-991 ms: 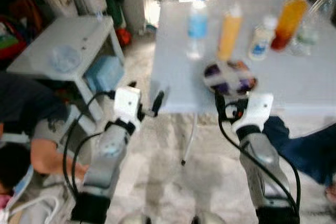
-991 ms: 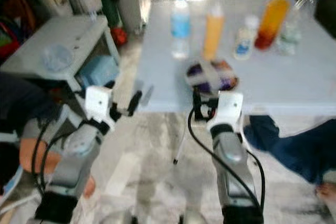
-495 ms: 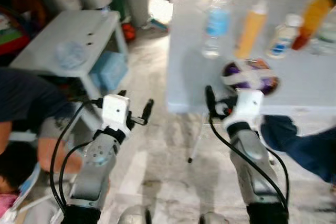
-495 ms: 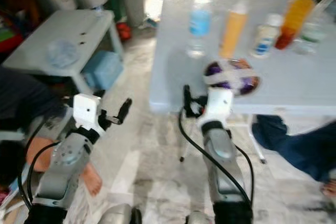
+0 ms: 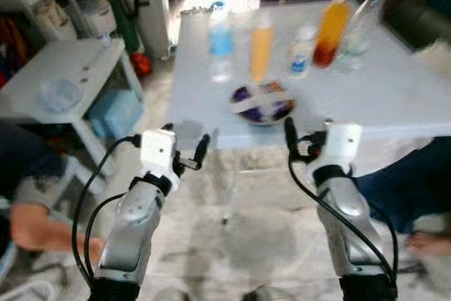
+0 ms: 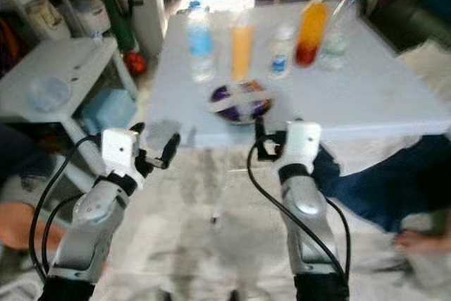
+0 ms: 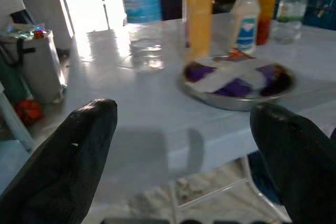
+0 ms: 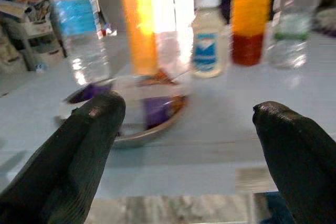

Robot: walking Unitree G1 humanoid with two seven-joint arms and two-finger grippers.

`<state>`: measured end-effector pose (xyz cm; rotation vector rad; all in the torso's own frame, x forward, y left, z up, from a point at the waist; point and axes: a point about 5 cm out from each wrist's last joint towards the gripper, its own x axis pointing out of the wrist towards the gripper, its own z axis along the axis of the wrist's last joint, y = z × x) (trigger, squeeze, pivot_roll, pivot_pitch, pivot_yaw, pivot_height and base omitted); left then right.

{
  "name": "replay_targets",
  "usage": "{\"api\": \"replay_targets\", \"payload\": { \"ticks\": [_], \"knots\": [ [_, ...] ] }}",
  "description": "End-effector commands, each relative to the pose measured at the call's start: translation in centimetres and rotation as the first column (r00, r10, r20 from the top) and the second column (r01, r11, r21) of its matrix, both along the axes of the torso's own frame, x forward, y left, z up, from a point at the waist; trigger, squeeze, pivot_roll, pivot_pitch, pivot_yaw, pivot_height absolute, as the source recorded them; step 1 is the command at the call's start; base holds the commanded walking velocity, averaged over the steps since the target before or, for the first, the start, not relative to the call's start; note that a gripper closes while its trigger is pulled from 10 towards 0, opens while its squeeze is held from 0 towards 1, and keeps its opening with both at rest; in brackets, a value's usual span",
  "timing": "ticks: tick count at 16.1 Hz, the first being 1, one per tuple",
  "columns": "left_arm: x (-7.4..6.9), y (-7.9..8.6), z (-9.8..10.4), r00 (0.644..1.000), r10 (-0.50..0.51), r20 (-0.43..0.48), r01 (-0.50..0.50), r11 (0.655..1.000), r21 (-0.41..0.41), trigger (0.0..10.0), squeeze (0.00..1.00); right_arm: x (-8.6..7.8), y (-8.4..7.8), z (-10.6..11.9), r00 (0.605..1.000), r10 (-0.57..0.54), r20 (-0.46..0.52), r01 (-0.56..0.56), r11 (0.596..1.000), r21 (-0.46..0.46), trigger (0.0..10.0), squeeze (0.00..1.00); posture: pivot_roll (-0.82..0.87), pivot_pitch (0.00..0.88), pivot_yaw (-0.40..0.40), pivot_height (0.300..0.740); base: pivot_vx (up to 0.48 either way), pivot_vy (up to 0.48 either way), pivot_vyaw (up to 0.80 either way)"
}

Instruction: Restocking fridge

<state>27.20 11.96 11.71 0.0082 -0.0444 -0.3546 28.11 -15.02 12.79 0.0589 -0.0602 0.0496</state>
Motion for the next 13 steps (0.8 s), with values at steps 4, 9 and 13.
{"api": "replay_targets", "payload": {
  "ticks": [4,9,13],
  "knots": [
    [0.42,1.17,-0.01,0.996,0.09,0.001,-0.09,0.996,-0.003,10.0,0.0,-0.24,0.42,0.57,1.0,0.009,0.021,-0.009,1.0,0.009,10.0,0.0,0.0,0.035,0.057,0.74,0.0,0.0,0.0],
    [0.49,0.85,0.28,0.998,0.06,0.029,-0.06,0.998,-0.012,10.0,0.0,-0.32,0.43,0.91,0.999,0.011,0.038,-0.01,1.0,-0.009,10.0,0.0,0.0,0.046,0.061,0.74,0.133,0.0,0.0],
    [0.58,0.8,0.36,0.998,0.057,0.034,-0.056,0.998,-0.014,10.0,0.0,-0.53,0.59,0.9,0.999,0.031,0.043,-0.031,0.999,-0.017,10.0,0.0,0.0,0.048,0.06,0.74,0.455,0.0,0.0]
  ]
}}
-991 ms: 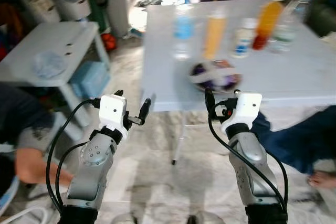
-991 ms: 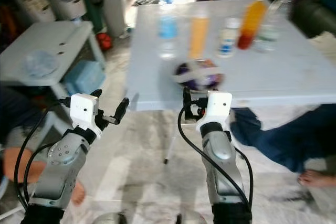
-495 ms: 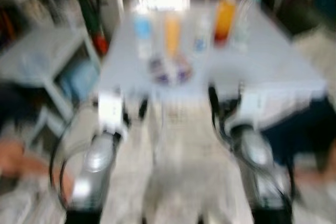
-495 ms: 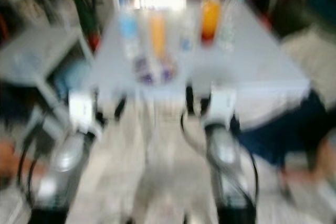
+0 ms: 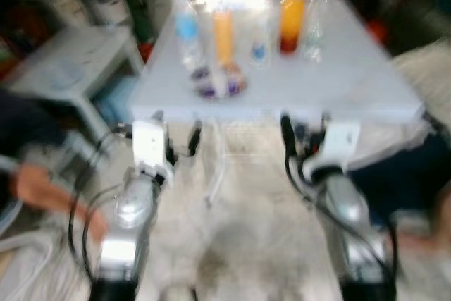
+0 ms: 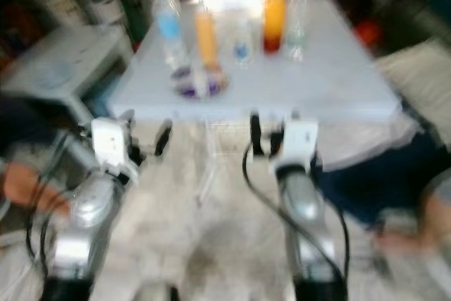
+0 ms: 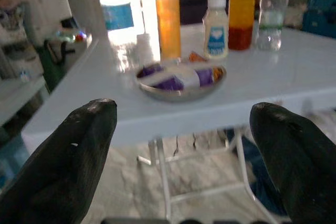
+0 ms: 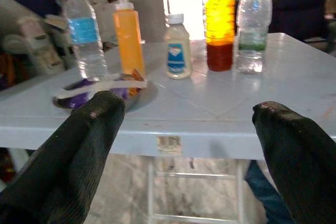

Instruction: Restocking fridge

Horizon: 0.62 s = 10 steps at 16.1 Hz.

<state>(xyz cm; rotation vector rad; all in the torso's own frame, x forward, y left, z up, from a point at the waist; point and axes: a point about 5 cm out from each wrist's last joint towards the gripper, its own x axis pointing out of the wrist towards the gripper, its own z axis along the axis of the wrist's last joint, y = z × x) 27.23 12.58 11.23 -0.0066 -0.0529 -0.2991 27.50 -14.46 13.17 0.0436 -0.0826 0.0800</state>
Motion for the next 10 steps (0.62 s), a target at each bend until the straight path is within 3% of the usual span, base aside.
{"api": "replay_targets", "payload": {
  "ticks": [1,6,10],
  "knots": [
    [0.56,0.15,0.82,1.0,0.0,0.028,0.0,1.0,0.006,10.0,0.0,0.07,0.05,0.53,1.0,0.003,0.02,-0.003,1.0,-0.001,10.0,0.0,0.0,0.049,0.06,0.74,0.48,0.0,0.4],
    [0.68,-0.05,0.87,1.0,-0.007,0.03,0.006,1.0,0.003,10.0,0.0,-0.03,0.09,0.37,1.0,0.005,0.009,-0.005,1.0,0.009,10.0,0.0,0.0,0.05,0.06,0.74,0.48,0.0,0.0],
    [0.83,-0.13,0.91,0.999,-0.001,0.034,0.001,1.0,0.006,10.0,0.0,-0.15,0.34,0.48,0.999,0.024,0.022,-0.024,1.0,0.009,10.0,0.0,-0.01,0.047,0.058,0.74,0.475,0.0,0.62]
  ]
}}
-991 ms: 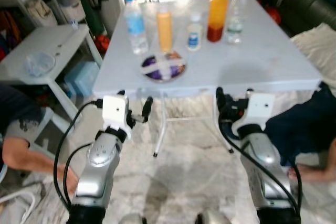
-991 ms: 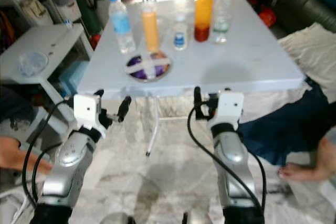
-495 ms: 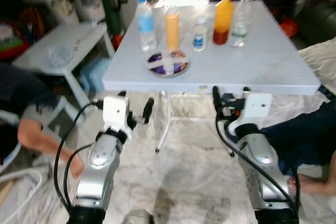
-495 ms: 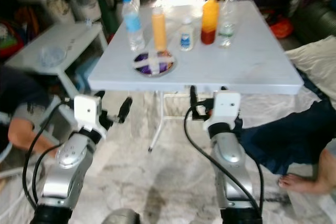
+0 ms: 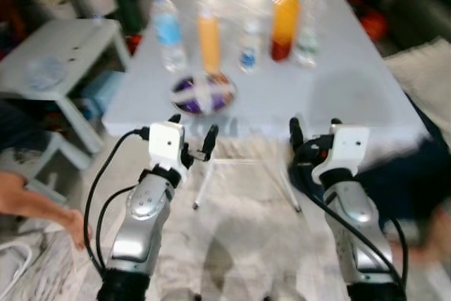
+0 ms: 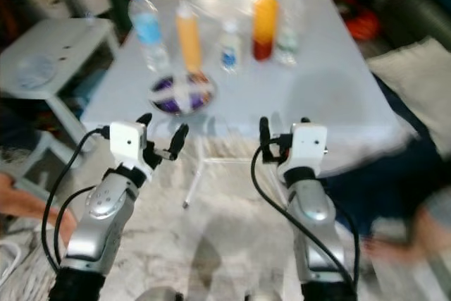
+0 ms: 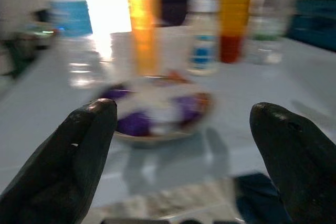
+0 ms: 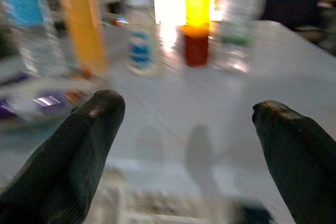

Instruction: Restocking fridge

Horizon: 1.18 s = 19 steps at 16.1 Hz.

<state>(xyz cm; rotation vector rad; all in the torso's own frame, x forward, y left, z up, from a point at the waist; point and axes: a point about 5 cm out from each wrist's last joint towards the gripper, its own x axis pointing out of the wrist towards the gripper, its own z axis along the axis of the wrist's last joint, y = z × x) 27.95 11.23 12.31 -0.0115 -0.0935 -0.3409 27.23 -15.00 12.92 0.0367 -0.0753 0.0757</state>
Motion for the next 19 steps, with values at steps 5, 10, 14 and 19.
{"api": "replay_targets", "payload": {
  "ticks": [5,10,14,19],
  "knots": [
    [0.6,1.21,-0.07,0.999,0.051,-0.018,-0.051,0.999,0.002,10.0,0.0,0.34,0.76,0.82,0.999,0.02,0.03,-0.021,0.999,0.024,10.0,0.0,0.0,0.052,0.053,0.74,0.369,0.211,0.0],
    [0.48,1.16,-0.23,0.998,0.046,-0.032,-0.047,0.999,-0.018,10.0,0.0,0.18,1.0,0.57,1.0,0.007,0.019,-0.008,0.999,0.034,10.0,0.0,0.0,0.052,0.055,0.74,0.241,0.387,0.0],
    [0.55,0.98,0.1,1.0,0.027,-0.014,-0.027,0.999,-0.02,10.0,0.0,0.23,0.98,0.52,1.0,0.002,0.014,-0.002,0.999,0.036,10.0,0.0,0.0,0.069,0.052,0.74,0.0,0.475,0.0],
    [0.27,1.0,0.14,1.0,-0.001,-0.011,0.0,1.0,-0.012,10.0,0.0,-0.21,1.15,-0.02,1.0,-0.009,-0.015,0.01,0.999,0.045,10.0,0.0,0.0,0.068,0.051,0.74,0.0,0.37,0.0]
  ]
}}
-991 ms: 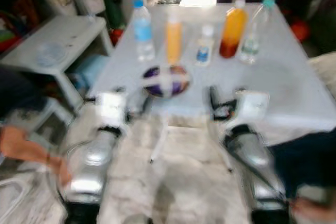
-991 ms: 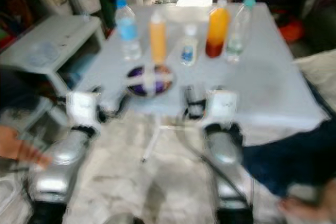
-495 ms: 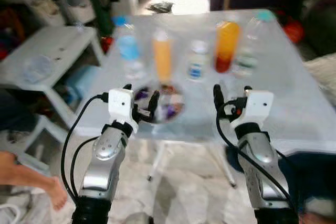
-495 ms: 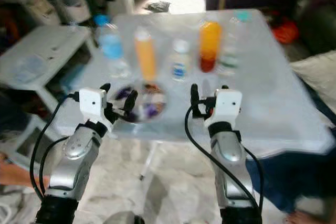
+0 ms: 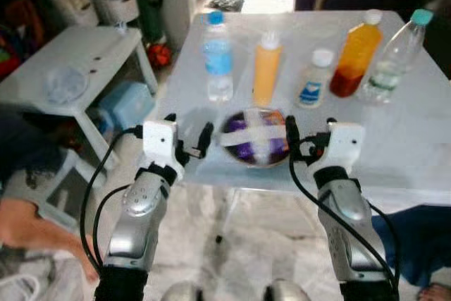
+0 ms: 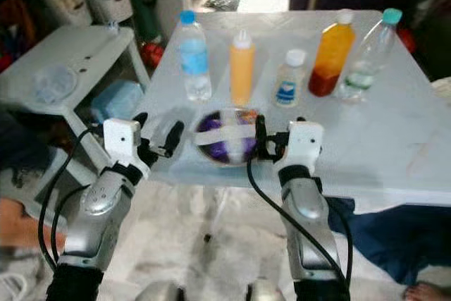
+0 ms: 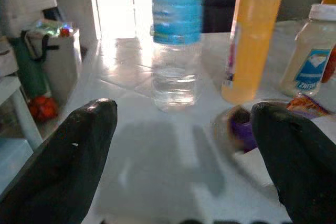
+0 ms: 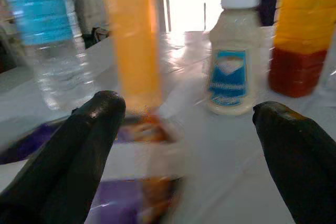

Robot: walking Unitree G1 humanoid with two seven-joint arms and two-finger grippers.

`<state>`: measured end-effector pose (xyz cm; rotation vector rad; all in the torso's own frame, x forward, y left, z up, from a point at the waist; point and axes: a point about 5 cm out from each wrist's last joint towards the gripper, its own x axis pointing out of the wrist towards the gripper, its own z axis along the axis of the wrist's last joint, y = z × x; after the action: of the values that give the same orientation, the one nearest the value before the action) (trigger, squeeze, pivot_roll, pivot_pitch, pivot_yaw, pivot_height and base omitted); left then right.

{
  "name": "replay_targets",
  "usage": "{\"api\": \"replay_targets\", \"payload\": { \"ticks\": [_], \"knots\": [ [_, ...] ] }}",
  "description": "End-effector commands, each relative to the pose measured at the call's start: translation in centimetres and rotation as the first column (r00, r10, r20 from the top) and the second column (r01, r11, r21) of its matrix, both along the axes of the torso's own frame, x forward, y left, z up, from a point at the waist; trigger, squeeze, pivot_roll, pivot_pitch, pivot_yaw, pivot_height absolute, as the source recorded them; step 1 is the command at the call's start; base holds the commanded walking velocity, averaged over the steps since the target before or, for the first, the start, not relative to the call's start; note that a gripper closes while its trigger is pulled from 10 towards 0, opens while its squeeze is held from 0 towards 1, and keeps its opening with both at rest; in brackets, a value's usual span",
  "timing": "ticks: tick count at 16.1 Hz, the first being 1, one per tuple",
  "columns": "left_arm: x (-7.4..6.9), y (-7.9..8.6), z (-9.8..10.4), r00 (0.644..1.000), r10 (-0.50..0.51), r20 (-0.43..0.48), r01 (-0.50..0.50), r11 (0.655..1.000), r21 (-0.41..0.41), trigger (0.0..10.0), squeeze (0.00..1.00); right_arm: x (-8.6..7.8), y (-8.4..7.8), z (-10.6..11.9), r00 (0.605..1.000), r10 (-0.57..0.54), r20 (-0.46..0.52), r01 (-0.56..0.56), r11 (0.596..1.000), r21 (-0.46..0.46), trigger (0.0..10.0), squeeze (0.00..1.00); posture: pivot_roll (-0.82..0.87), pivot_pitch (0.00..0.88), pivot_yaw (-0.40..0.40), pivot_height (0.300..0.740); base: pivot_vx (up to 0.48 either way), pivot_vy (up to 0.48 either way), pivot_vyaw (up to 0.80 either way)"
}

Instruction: Restocking fridge

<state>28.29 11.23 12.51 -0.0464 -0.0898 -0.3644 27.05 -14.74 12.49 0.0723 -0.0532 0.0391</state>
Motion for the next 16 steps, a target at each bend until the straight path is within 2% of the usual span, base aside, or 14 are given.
{"api": "replay_targets", "payload": {
  "ticks": [1,3,10,13,16],
  "knots": [
    [-0.2,1.1,-0.1,1.0,0.019,-0.001,-0.019,0.999,0.028,10.0,0.0,-0.4,0.9,0.1,1.0,0.021,-0.008,-0.021,1.0,0.016,10.0,0.0,0.0,0.069,0.051,0.74,0.0,0.0,0.0],
    [-0.2,1.3,-0.1,1.0,0.023,-0.002,-0.023,0.999,0.031,10.0,0.0,-0.8,0.8,-0.4,0.999,0.012,-0.038,-0.011,1.0,0.024,10.0,0.0,0.0,0.071,0.053,0.74,0.0,0.0,-0.65],
    [-0.3,1.1,0.1,1.0,0.009,0.006,-0.009,0.999,0.031,10.0,0.0,-1.1,0.5,-0.3,0.999,-0.008,-0.039,0.009,1.0,0.026,10.0,0.0,0.0,0.07,0.056,0.74,0.0,0.0,-0.68],
    [-0.3,1.0,0.0,1.0,0.003,0.004,-0.003,0.999,0.035,10.0,0.0,-1.0,0.3,-0.3,0.999,-0.016,-0.046,0.018,0.999,0.031,10.0,0.0,0.0,0.07,0.057,0.74,0.0,0.0,0.0],
    [-0.3,0.7,0.1,1.0,-0.006,0.008,0.006,0.999,0.036,10.0,0.0,0.0,0.0,-0.6,0.996,-0.038,-0.081,0.043,0.997,0.061,10.0,0.0,0.0,0.071,0.056,0.74,0.0,0.0,0.0]
  ]
}}
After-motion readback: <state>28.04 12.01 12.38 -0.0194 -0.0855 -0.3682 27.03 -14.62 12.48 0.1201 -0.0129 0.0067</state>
